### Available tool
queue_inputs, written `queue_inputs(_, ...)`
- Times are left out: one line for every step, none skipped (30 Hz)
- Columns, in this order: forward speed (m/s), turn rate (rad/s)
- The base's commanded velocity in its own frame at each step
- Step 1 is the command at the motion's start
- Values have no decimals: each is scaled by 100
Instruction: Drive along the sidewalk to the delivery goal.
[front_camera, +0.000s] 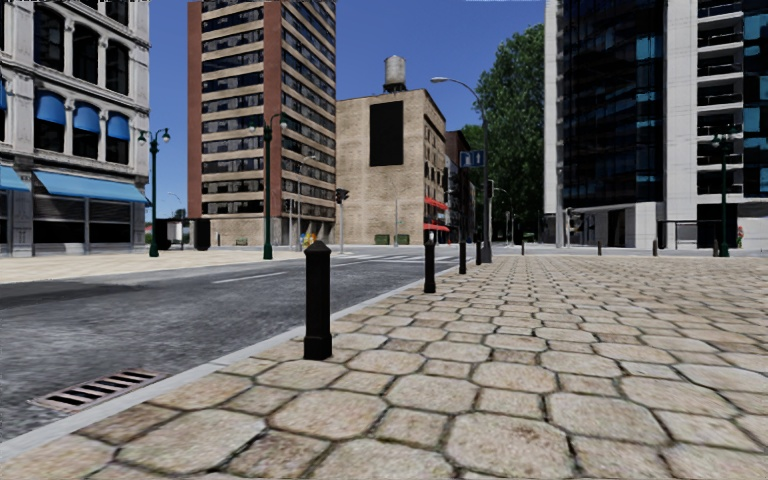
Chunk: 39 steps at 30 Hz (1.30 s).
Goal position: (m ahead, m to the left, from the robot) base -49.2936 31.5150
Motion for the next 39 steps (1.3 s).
queue_inputs(47, -47)
queue_inputs(47, -47)
queue_inputs(47, -48)
queue_inputs(47, -48)
queue_inputs(47, -48)
queue_inputs(47, -49)
queue_inputs(48, -49)
queue_inputs(48, -49)
queue_inputs(48, -49)
queue_inputs(49, -49)
queue_inputs(49, -49)
queue_inputs(53, -49)
queue_inputs(61, -49)
queue_inputs(66, -49)
queue_inputs(66, -49)
queue_inputs(67, -49)
queue_inputs(68, -49)
queue_inputs(68, -49)
queue_inputs(68, -49)
queue_inputs(69, -49)
queue_inputs(69, -49)
queue_inputs(69, -49)
queue_inputs(69, -51)
queue_inputs(69, -53)
queue_inputs(69, -56)
queue_inputs(69, -57)
queue_inputs(69, -57)
queue_inputs(69, -57)
queue_inputs(69, -57)
queue_inputs(69, -57)
queue_inputs(69, -57)
queue_inputs(69, -57)
queue_inputs(69, -57)
queue_inputs(69, -57)
queue_inputs(69, -57)
queue_inputs(69, -57)
queue_inputs(69, -58)
queue_inputs(69, -58)
queue_inputs(69, -59)
